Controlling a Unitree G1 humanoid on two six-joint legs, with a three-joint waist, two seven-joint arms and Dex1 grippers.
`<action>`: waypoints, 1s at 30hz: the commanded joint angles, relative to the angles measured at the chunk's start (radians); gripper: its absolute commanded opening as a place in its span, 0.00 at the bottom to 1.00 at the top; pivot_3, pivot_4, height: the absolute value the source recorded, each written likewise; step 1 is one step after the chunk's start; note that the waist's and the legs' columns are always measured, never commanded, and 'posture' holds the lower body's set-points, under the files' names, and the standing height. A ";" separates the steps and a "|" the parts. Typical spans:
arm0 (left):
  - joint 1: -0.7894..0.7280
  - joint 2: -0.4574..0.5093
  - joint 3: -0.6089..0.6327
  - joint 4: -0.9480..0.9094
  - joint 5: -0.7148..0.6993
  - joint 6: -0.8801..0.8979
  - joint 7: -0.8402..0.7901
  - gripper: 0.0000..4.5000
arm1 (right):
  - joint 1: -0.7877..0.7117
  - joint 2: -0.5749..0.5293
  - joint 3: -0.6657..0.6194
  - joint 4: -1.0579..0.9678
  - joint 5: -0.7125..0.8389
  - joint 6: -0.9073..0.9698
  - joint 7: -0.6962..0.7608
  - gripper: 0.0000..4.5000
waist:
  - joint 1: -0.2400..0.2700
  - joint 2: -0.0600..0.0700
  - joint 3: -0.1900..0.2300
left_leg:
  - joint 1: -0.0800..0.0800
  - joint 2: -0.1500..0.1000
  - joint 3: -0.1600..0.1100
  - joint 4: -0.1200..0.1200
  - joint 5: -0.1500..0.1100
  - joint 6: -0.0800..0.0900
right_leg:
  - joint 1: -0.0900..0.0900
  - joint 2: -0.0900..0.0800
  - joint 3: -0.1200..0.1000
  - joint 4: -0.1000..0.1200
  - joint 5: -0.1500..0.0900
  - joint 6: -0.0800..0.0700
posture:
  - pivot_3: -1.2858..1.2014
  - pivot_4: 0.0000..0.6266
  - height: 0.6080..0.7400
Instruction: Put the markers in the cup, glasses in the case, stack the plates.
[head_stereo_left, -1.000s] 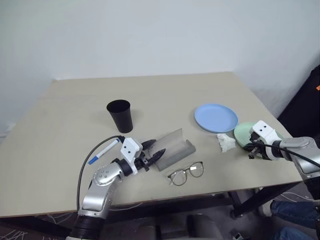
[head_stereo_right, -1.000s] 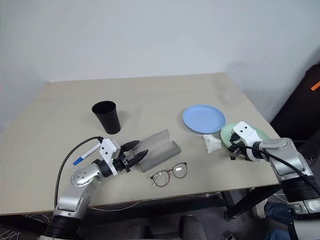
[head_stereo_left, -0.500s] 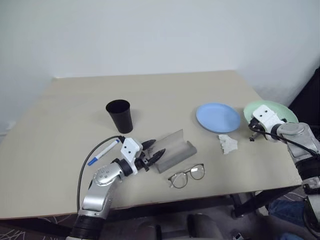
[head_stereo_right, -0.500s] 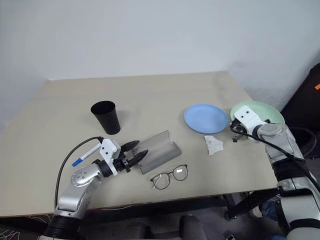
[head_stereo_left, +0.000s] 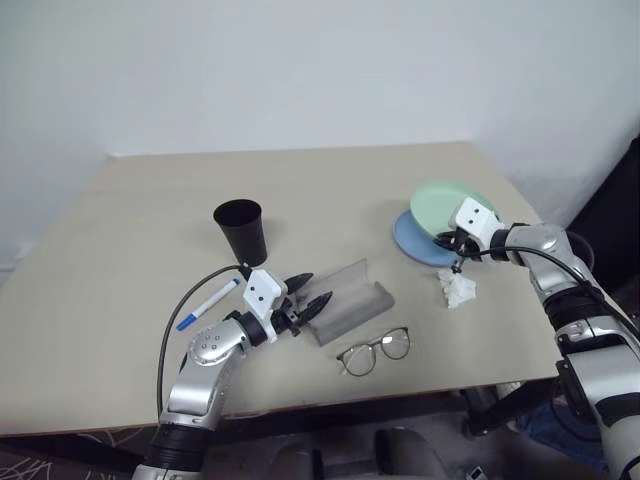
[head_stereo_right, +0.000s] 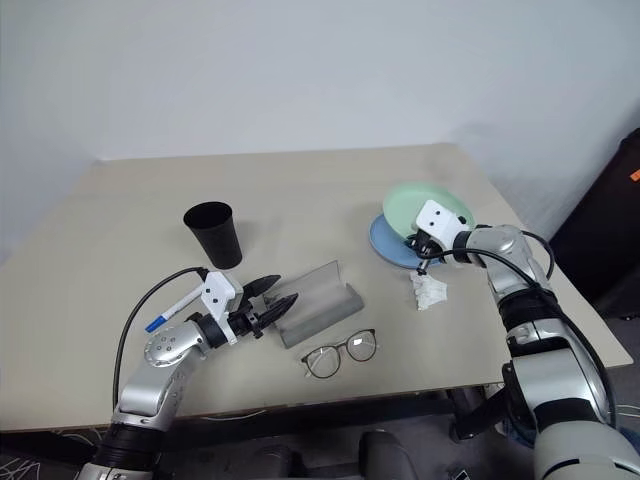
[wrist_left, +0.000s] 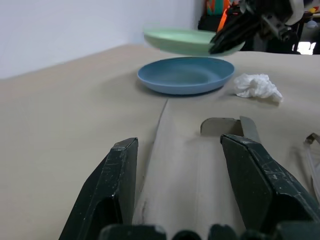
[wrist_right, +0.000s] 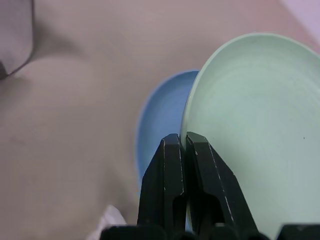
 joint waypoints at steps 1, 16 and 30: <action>-0.014 0.000 0.009 -0.018 -0.004 -0.022 0.005 0.61 | -0.079 0.018 -0.010 0.085 -0.022 -0.061 -0.013 0.00 | 0.000 0.000 0.000 | 0.000 0.000 0.000 0.000 0.000 0.000 | 0.000 0.000 0.000 0.000 0.000 0.000 | 0.52 0.00 1.00; 0.000 0.005 0.013 -0.039 -0.007 -0.022 0.016 0.61 | -0.151 0.046 -0.035 0.242 -0.057 -0.140 -0.030 0.52 | 0.000 0.002 -0.001 | 0.000 0.000 0.000 0.000 0.000 0.000 | 0.000 0.000 0.000 0.001 0.000 0.000 | 0.52 0.00 1.00; -0.024 0.015 -0.013 -0.065 -0.042 0.013 -0.050 0.61 | 0.074 -0.118 -0.092 -0.208 0.089 0.178 0.346 0.52 | 0.003 0.002 -0.001 | 0.000 -0.001 -0.002 0.000 0.000 0.000 | 0.001 0.000 0.000 0.001 0.000 0.000 | 0.52 0.00 1.00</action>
